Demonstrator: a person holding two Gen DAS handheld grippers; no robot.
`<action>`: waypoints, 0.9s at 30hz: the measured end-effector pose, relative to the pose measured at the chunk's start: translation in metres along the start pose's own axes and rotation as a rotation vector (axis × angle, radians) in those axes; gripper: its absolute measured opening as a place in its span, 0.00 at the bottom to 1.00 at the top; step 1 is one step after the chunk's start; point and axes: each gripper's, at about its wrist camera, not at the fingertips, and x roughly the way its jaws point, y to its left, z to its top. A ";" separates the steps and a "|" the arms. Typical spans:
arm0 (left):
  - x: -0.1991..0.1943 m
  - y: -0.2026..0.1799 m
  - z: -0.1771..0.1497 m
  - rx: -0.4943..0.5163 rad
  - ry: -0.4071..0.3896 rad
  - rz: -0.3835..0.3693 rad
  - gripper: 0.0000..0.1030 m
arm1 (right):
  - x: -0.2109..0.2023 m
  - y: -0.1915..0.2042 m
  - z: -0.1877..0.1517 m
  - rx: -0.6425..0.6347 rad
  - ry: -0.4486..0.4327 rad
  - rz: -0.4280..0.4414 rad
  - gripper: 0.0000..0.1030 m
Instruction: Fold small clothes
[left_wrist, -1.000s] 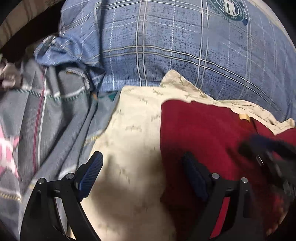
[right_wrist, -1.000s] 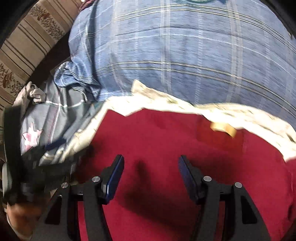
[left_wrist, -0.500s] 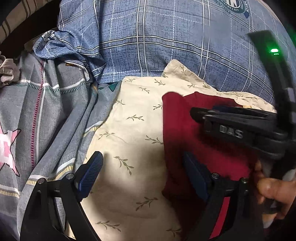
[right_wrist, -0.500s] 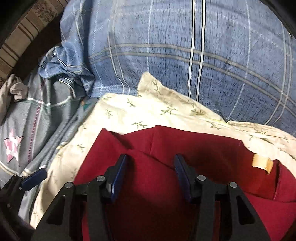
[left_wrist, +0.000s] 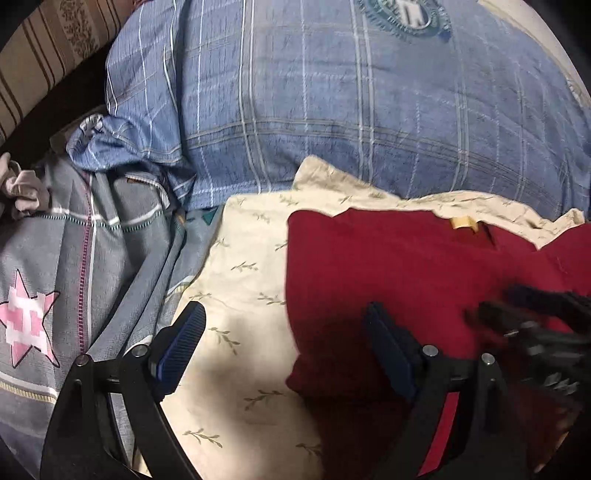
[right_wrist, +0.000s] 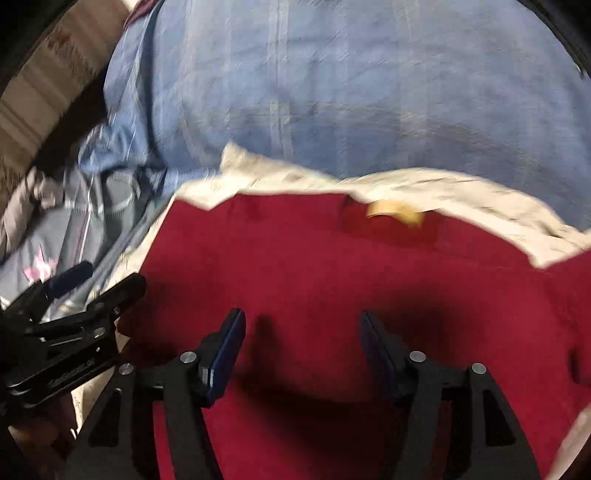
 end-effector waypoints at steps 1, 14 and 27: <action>-0.003 -0.003 0.000 -0.004 -0.011 -0.011 0.86 | -0.013 -0.008 -0.002 0.023 -0.016 -0.038 0.65; -0.021 -0.048 -0.008 0.027 -0.034 -0.125 0.86 | -0.063 -0.033 -0.020 0.029 -0.084 -0.192 0.73; -0.033 -0.057 0.001 0.019 -0.065 -0.198 0.88 | -0.126 -0.058 -0.027 0.078 -0.259 -0.058 0.80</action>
